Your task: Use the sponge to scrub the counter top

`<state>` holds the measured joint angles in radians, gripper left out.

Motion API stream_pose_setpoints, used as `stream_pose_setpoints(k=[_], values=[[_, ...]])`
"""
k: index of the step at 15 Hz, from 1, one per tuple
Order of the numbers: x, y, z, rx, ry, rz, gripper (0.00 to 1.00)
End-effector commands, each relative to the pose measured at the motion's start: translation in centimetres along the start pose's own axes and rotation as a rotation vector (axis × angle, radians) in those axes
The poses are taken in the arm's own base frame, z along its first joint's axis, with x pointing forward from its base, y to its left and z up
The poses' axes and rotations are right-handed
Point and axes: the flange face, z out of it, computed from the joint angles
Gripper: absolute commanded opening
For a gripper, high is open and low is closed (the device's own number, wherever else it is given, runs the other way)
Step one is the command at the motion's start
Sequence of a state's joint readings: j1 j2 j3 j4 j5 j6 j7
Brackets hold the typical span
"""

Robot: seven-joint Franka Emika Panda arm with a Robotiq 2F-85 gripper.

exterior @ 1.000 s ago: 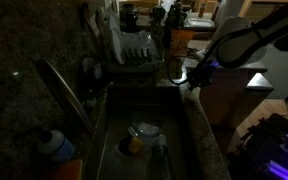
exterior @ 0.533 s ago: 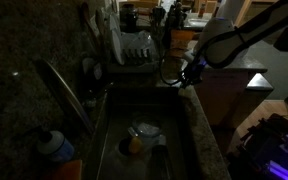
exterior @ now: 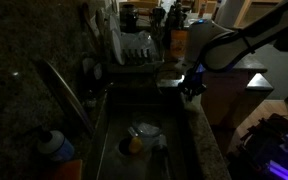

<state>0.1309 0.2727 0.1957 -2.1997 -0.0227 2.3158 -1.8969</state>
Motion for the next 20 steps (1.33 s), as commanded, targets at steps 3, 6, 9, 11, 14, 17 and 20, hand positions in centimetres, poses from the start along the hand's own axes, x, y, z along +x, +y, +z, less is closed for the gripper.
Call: stream_pose_setpoints(k=[3, 6, 9, 11, 14, 17, 20], values=[[6.1, -0.6, 1.4, 0.005, 0.154, -0.115, 0.0], [9.8, -2.1, 1.3, 0.006, 0.232, -0.21, 0.0], [10.9, -5.0, 0.9, 0.035, 0.236, -0.19, 0.0], [11.1, -7.0, 0.9, 0.044, 0.249, -0.185, 0.0], [12.6, -8.5, 2.3, 0.078, 0.271, -0.327, 0.0], [14.3, -9.6, 4.6, 0.113, 0.318, -0.479, 0.0], [15.9, -9.7, 5.7, 0.106, 0.309, -0.608, 0.0]])
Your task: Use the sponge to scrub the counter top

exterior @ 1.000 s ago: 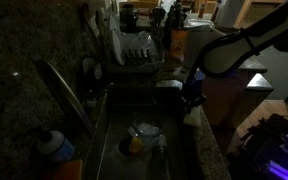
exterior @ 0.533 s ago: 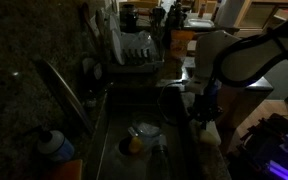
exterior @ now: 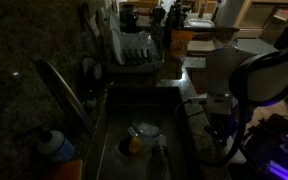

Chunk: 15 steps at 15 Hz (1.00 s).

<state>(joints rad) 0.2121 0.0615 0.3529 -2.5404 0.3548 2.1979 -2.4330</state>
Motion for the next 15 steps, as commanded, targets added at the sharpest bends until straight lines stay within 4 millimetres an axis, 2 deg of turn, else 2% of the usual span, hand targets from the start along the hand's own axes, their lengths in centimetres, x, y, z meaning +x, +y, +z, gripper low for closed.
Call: stream_pose_setpoints(k=[1, 5, 7, 9, 14, 15], values=[[0.6, 0.4, 0.9, -0.022, -0.051, -0.139, 0.0], [-0.3, 0.5, -2.7, -0.128, -0.141, -0.143, 0.0], [-1.4, 0.8, -4.7, -0.178, -0.231, -0.136, 0.0], [-4.3, 0.3, -5.8, -0.223, -0.304, -0.084, 0.0], [-13.3, -5.0, -5.2, -0.23, -0.372, 0.124, 0.0], [-14.7, -5.5, -5.9, -0.247, -0.386, 0.157, 0.0]])
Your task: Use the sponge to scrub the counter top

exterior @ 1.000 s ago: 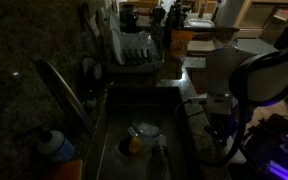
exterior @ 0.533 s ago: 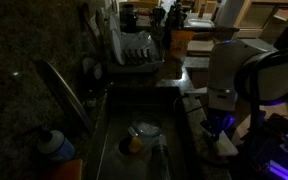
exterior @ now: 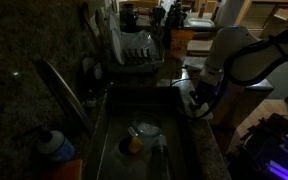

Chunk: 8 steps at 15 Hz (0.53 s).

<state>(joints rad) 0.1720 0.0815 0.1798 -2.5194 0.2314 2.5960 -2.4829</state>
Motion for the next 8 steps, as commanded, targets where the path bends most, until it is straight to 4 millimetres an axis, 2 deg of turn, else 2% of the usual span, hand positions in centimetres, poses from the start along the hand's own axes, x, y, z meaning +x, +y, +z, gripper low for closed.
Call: stream_pose_setpoints(k=[1, 5, 8], values=[[-5.6, -1.8, 1.7, -0.005, -0.055, 0.106, 0.0], [-9.1, -0.5, 0.0, -0.073, -0.134, 0.153, 0.0], [-10.7, 0.4, -0.2, -0.102, -0.181, 0.182, 0.0]])
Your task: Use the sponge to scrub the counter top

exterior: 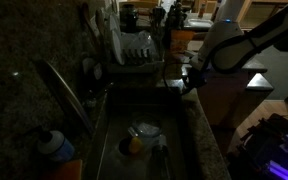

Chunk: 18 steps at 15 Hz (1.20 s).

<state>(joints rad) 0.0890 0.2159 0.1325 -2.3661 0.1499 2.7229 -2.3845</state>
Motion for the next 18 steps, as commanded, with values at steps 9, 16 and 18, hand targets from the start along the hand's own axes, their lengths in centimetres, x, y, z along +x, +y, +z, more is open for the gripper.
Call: stream_pose_setpoints(k=[9, 16, 18], values=[[2.6, 2.1, 1.7, 0.243, 0.124, 0.188, 0.0], [8.9, 3.0, 2.6, 0.341, 0.412, 0.17, 0.0], [9.8, 2.8, 2.7, 0.371, 0.45, 0.172, 0.0]])
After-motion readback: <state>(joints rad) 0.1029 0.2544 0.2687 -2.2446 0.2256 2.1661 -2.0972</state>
